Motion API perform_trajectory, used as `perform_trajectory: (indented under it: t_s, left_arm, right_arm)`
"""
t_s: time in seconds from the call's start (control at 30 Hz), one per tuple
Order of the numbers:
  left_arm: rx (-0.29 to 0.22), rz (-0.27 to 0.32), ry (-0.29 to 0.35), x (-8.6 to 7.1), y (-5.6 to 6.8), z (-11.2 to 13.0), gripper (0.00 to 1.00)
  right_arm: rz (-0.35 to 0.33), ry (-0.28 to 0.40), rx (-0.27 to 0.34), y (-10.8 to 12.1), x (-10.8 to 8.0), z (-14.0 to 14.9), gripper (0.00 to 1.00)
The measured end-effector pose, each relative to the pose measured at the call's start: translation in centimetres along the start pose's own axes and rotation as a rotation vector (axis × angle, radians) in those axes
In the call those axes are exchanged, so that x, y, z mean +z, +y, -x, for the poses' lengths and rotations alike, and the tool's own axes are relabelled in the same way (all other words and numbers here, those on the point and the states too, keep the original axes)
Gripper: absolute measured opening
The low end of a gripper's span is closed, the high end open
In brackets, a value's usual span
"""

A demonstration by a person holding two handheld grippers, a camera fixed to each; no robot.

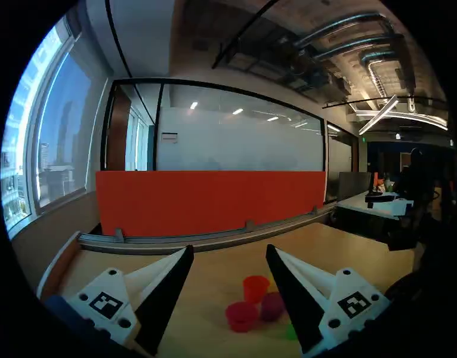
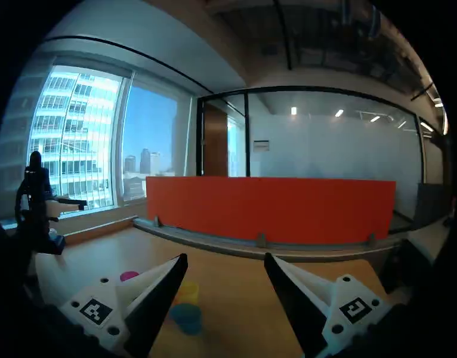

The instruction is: Pour water

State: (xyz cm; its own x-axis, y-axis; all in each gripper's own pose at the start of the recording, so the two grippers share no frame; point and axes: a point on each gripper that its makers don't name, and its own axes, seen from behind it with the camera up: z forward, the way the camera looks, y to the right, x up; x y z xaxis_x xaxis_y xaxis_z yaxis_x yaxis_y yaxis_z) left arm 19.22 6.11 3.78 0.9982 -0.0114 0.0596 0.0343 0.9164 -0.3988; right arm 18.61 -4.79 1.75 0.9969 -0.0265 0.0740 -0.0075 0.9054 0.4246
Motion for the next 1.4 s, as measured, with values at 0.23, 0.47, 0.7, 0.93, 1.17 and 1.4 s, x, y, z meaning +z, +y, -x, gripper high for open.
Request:
perform_trajectory:
  t_s: [0.23,0.47,0.7,0.93,1.17,1.4]
  left_arm:
    - [-0.001,0.035,-0.001,0.2,0.5,0.0,0.9]
    - [-0.028,0.066,-0.002,0.5,1.0,0.1,0.9]
    - [-0.026,0.075,-0.009,0.7,1.1,0.2,0.9]
    - [-0.016,0.078,-0.01,0.5,1.2,0.1,0.9]
    - [0.001,0.089,-0.019,0.2,1.6,0.4,0.9]
    - [0.003,0.107,-0.032,0.2,2.0,1.1,0.9]
  right_arm:
    - [-0.084,-0.003,0.005,-1.6,0.1,0.0,0.99]
    - [-0.138,-0.009,-0.01,-3.0,0.2,0.1,0.99]
    - [-0.142,-0.009,-0.027,-3.1,0.5,0.0,0.99]
    - [-0.149,0.003,-0.003,-2.9,0.5,-0.4,0.99]
    - [-0.153,0.006,0.01,-2.8,0.5,-0.3,0.99]
    - [-0.154,-0.016,-0.004,-2.9,0.6,0.6,0.99]
